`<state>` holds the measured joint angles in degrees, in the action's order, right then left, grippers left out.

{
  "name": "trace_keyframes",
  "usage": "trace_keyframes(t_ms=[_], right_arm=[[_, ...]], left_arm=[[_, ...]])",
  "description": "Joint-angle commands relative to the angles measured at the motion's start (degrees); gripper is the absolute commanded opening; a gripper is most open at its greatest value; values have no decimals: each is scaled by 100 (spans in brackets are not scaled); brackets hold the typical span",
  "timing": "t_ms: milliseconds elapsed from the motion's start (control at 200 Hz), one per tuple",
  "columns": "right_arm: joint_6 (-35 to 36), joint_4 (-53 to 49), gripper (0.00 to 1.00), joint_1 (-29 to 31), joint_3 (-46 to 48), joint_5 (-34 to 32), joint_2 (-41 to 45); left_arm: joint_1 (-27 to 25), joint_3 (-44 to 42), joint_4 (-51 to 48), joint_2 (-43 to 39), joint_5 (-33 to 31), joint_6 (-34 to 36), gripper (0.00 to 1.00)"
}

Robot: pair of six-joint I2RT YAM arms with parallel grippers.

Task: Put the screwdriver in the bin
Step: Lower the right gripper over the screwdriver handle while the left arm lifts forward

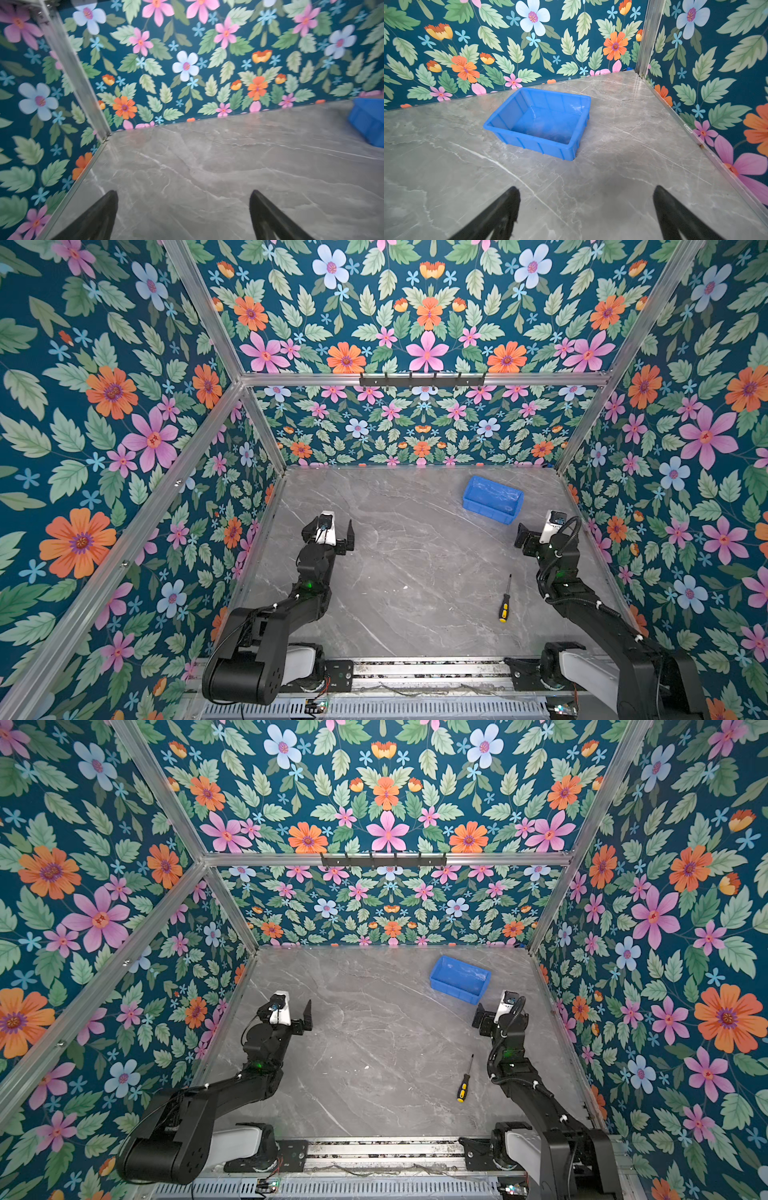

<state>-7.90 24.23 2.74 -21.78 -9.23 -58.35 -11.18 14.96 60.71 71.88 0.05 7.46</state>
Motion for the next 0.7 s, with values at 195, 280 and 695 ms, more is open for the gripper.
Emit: trace_keyframes(t_ms=[195,280,695], right_arm=[[-1901,-3780,99,721,-1040,-775,559],[-2153,-4317,99,909,-1138,-720,620],[-3509,-5771,98,1556,-1303,186,183]], left_arm=[[-937,401,-1667,-624,2029,754,100],[-1216,575,-2205,-731,2439,957,100],[-1999,764,-2817,-720,3477,1560,100]])
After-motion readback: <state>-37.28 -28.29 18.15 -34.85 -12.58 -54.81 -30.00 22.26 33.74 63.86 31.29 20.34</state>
